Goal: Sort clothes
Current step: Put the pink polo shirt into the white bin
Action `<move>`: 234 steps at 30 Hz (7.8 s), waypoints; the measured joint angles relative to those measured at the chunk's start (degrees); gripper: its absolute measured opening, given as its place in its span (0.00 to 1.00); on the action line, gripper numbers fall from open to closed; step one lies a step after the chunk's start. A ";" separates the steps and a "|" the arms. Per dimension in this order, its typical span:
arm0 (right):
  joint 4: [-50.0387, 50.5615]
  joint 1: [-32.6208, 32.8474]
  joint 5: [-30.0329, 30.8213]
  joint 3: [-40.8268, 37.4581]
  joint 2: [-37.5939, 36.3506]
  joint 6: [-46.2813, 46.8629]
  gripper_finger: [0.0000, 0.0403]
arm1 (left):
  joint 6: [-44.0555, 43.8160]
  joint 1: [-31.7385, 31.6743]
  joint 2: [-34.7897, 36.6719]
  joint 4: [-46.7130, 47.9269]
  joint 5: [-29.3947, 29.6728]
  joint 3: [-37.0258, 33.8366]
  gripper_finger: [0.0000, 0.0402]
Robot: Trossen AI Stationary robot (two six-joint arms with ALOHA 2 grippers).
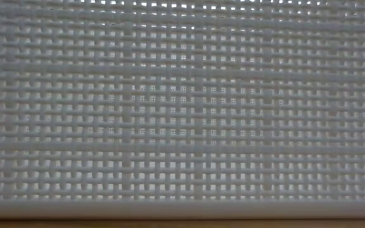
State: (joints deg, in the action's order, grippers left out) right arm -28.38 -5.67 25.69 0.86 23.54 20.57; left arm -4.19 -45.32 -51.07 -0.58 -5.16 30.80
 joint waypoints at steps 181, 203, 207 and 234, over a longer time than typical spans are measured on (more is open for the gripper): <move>64.95 -15.21 -26.38 94.12 72.89 -28.49 0.49 | 11.08 6.88 -37.29 60.65 -0.02 35.11 0.14; 49.96 -14.67 -33.96 94.09 72.89 -33.72 0.49 | 1.59 7.65 -2.97 50.44 -13.10 51.27 0.00; 44.27 -13.29 -34.65 94.09 73.02 -40.98 0.49 | 0.37 7.63 -1.19 50.55 -13.18 54.03 0.00; 21.01 -9.75 -47.12 94.03 85.98 -31.30 0.49 | -0.61 10.73 -7.35 47.28 -20.45 54.78 0.00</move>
State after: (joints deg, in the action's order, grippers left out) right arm -7.37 -15.42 -21.43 94.89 109.51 -10.73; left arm -4.79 -34.59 -58.42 46.70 -25.61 85.58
